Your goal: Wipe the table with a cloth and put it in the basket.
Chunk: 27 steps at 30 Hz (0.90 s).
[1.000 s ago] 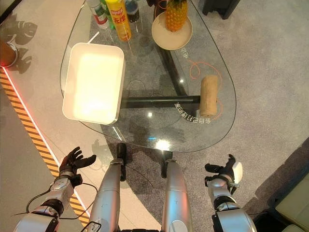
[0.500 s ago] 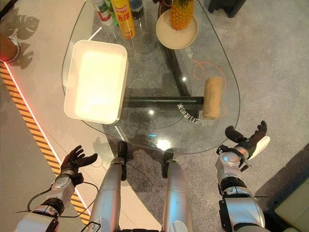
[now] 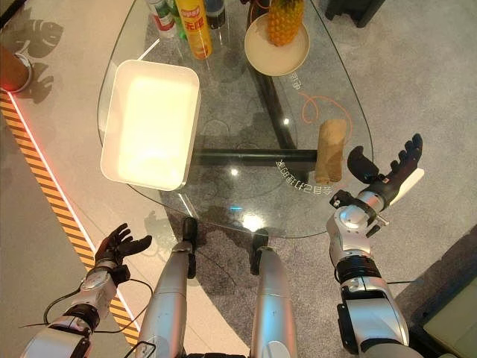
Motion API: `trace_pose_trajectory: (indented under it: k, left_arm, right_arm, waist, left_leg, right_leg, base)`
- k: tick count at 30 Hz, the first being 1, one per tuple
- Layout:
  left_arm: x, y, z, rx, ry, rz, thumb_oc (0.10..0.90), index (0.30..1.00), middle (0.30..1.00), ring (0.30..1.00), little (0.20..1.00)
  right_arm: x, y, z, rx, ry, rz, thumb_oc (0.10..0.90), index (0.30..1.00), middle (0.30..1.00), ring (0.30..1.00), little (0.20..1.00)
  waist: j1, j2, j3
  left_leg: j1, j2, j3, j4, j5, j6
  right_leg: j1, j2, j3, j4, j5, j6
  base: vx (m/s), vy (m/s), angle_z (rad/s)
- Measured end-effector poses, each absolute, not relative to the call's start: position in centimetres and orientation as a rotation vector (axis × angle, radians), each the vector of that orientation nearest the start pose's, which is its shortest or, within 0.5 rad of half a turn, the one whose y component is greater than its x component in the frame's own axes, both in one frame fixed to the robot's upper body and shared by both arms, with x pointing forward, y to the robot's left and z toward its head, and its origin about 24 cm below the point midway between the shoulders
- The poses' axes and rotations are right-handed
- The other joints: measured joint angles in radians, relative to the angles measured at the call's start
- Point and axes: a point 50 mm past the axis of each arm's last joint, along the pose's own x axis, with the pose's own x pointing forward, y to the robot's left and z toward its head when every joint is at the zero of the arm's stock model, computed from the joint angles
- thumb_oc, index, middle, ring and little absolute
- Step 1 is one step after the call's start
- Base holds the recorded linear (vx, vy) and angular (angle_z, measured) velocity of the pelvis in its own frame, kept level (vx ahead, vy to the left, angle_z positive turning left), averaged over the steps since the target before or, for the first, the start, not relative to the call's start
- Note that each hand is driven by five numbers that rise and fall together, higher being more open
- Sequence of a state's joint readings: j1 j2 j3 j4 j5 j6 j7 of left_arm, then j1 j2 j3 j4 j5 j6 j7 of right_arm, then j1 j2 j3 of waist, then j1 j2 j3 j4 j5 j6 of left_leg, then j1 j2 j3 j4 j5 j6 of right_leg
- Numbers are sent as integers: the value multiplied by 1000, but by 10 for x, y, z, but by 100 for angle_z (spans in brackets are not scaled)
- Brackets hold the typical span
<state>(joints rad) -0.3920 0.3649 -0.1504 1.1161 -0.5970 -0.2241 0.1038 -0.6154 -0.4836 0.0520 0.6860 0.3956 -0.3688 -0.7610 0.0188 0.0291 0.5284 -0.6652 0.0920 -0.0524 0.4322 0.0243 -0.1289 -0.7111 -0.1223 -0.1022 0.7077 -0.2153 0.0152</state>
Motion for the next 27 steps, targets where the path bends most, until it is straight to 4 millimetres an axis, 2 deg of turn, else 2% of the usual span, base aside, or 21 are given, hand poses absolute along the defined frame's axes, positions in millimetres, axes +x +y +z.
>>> trace_pose_trajectory:
  k: [5,14,20,27]
  left_arm:
    - [271,264,-52,-77,463,389,800,900,900,900,900]
    - [271,264,-52,-75,463,397,800,900,900,900,900]
    - [271,262,-53,-62,468,390,800,900,900,900,900]
    - [271,254,-56,-63,479,370,800,900,900,900,900]
  right_arm:
    - [342,-263,140,-15,-370,-774,800,900,900,900,900]
    - [349,-243,123,-49,-261,-693,800,900,900,900,900]
    - [351,-235,103,-96,-167,-663,800,900,900,900,900]
    - [355,-231,100,-99,-136,-665,800,900,900,900,900]
  waist:
    - [0,0,0]
    - [-1,0,0]
    - [2,0,0]
    - [1,1,1]
  left_leg:
    - [2,-1,0,-12,4,1]
    - [3,-3,0,-14,8,-3]
    - [7,-7,1,-36,19,3]
    - [12,-8,1,-51,31,-4]
  right_leg:
    - [-1,0,0,-6,0,0]
    - [-1,-2,0,-5,-1,1]
    - [-7,-8,0,-4,-1,0]
    - [-8,-9,-1,-5,-1,0]
  base:
    - [0,0,0]
    - [0,0,0]
    - [-2,2,1]
    - [0,0,0]
